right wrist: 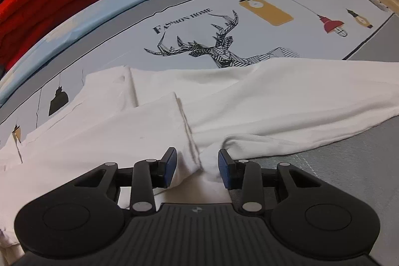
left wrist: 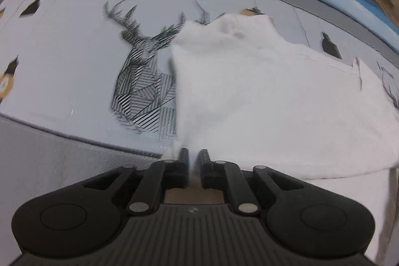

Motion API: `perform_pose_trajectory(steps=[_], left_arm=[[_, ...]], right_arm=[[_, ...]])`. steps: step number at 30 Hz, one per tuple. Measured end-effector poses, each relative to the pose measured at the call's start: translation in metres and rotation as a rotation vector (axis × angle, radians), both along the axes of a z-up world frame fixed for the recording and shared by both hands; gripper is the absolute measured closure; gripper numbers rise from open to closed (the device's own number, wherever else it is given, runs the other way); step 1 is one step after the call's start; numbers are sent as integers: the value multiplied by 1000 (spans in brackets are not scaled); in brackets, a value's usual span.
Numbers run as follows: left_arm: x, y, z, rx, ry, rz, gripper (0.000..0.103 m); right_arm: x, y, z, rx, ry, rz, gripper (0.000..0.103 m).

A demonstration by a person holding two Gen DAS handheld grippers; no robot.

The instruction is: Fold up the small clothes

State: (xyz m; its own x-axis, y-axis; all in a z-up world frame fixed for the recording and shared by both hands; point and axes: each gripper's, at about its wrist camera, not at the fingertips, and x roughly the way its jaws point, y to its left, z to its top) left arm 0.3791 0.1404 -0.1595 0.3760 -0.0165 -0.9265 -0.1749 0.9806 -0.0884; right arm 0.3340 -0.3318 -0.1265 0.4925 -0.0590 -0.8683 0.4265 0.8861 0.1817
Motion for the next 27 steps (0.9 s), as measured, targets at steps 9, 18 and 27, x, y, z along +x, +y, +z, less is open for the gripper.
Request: perform_pose_trajectory(steps=[9,18,27], left_arm=[[-9,15,6,6,9,120,71],[-22,-44,91,47,-267,-42,48],[-22,-81,88,61,-257,-130,45]], right_arm=[[-14,-13,14,24,-48,-11,64],[-40,-77,51,19,-216,-141,64],[-88,-197,38,12,-231,-334,64]])
